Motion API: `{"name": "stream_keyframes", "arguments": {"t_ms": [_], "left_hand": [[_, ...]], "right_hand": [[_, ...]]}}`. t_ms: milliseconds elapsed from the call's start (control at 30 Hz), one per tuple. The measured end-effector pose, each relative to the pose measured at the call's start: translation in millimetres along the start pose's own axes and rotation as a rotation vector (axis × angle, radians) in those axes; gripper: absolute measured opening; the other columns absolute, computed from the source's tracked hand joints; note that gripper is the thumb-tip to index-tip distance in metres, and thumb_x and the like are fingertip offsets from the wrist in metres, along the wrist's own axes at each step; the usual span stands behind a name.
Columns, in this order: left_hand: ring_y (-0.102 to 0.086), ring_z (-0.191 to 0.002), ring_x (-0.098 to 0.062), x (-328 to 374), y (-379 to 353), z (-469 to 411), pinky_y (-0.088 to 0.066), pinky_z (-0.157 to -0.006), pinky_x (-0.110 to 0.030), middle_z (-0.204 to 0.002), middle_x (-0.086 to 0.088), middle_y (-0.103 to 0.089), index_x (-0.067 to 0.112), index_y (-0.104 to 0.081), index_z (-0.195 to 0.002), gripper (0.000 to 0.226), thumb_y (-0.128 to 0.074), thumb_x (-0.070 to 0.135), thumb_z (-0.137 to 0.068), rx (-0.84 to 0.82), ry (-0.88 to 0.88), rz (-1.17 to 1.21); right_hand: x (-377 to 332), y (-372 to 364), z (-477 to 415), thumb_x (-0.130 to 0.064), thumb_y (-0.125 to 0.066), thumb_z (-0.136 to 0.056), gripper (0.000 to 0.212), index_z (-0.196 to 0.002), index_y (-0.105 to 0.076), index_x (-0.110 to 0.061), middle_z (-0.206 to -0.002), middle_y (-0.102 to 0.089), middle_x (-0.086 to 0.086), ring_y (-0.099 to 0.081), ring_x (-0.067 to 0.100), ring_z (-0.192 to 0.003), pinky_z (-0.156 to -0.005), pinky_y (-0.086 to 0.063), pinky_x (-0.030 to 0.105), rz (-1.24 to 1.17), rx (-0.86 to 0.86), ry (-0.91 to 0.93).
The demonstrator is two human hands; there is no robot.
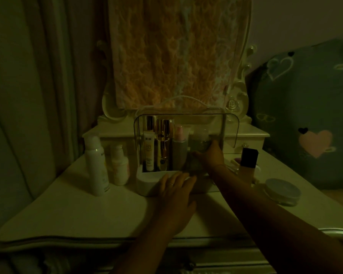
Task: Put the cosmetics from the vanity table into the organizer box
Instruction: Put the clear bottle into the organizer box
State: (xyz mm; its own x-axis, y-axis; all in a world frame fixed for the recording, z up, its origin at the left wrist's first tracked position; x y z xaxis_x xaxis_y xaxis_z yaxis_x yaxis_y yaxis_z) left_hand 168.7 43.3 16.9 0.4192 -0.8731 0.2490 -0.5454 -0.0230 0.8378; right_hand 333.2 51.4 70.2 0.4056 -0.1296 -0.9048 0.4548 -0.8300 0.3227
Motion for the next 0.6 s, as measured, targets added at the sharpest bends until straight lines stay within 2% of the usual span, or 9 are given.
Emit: {"name": "stream_keyframes", "arguments": {"t_ms": [233,300,367,600], "left_hand": [[-0.004,-0.141,-0.009,-3,-2,-1,0.014,-0.110,-0.032,-0.154,0.007,-0.017,0.030,-0.022,-0.140,0.061,-0.047,0.036,-0.085,-0.013,0.010,-0.038],[-0.005,-0.141,-0.009,-3,-3,-1,0.015,-0.110,-0.032,-0.154,0.007,-0.017,0.029,-0.022,-0.140,0.062,-0.047,0.035,-0.084,-0.016,0.010,-0.038],[-0.005,-0.141,-0.009,-2,-3,-1,0.013,-0.110,-0.032,-0.154,0.007,-0.017,0.029,-0.022,-0.140,0.061,-0.046,0.036,-0.084,-0.014,0.005,-0.047],[-0.006,-0.140,-0.008,-1,-2,-2,0.011,-0.112,-0.033,-0.153,0.010,-0.018,0.033,-0.019,-0.141,0.061,-0.044,0.038,-0.085,-0.008,0.016,-0.069]], "right_hand": [[-6,12,23,-0.015,-0.073,-0.075,0.069,-0.134,-0.038,-0.009,-0.135,-0.048,0.011,-0.048,0.027,-0.125,-0.096,-0.041,0.029,0.048,0.010,0.155],[-5,14,30,-0.016,-0.072,-0.077,0.072,-0.138,-0.034,-0.010,-0.139,-0.045,0.010,-0.044,0.025,-0.128,-0.105,-0.041,0.038,0.079,0.001,0.182],[-3,16,37,-0.017,-0.070,-0.079,0.071,-0.139,-0.033,-0.010,-0.141,-0.044,0.010,-0.043,0.025,-0.130,-0.105,-0.042,0.043,0.102,-0.020,0.217],[2,14,40,-0.022,-0.059,-0.088,0.053,-0.137,-0.039,-0.017,-0.138,-0.045,0.011,-0.049,0.026,-0.121,-0.099,-0.046,0.040,0.320,-0.086,0.272]]}}
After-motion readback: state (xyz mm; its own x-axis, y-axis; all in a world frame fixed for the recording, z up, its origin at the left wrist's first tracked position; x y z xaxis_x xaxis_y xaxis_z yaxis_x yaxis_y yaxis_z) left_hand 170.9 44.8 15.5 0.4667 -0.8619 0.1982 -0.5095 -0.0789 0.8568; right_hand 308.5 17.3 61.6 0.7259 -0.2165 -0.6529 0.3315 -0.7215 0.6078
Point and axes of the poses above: each hand's wrist, its own z-axis away from the middle knuckle, its own y-axis out of the back of the hand, x = y × z, the point moved 4 cm from there along -z, towards the middle knuckle
